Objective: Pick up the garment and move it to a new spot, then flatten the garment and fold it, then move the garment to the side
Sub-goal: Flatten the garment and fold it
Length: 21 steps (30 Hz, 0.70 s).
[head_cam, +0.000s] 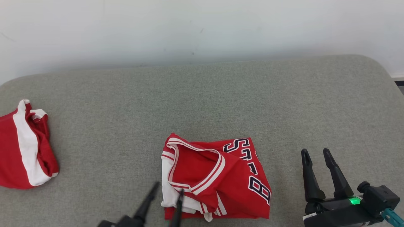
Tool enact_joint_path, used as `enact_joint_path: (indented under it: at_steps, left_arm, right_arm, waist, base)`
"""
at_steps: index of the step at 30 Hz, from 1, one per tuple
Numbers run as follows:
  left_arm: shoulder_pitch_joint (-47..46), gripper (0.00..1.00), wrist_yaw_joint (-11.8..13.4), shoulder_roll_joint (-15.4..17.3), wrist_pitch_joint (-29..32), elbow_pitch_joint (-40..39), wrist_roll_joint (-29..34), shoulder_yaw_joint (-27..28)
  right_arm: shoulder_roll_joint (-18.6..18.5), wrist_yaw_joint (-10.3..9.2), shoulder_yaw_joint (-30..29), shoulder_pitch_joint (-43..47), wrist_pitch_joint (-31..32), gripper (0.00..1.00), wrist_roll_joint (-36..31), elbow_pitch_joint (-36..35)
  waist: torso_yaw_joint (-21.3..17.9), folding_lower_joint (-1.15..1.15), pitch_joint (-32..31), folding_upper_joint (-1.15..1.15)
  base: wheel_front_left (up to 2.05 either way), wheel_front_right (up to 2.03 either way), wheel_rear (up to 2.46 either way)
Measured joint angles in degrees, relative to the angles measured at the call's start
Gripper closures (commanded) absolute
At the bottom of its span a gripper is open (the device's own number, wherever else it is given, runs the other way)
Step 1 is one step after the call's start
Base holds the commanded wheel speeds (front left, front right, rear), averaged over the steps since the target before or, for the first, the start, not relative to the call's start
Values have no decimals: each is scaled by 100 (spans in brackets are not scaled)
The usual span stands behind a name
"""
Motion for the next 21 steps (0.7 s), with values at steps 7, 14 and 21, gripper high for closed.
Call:
enact_joint_path:
  at_steps: [7, 14, 21]
  left_arm:
    - [249, 0, -18, -5, 78, 102, -215, -816]
    - [141, 0, 12, -2, 115, 514, -404, -1014]
    - [-137, 0, 87, -3, 100, 692, -760, -1158]
  right_arm:
    - [52, 0, -71, -1, -8, 0, -5, 15]
    - [108, 0, -21, -51, -16, 0, 2, 88]
    - [109, 0, -33, -109, -30, 0, 5, 99]
  waist:
    - [-110, 0, 72, 0]
    - [-303, 0, 106, 0]
    - [-411, 0, 180, 0]
  base:
    - [0, 0, 0]
    - [0, 0, 0]
    - [0, 0, 0]
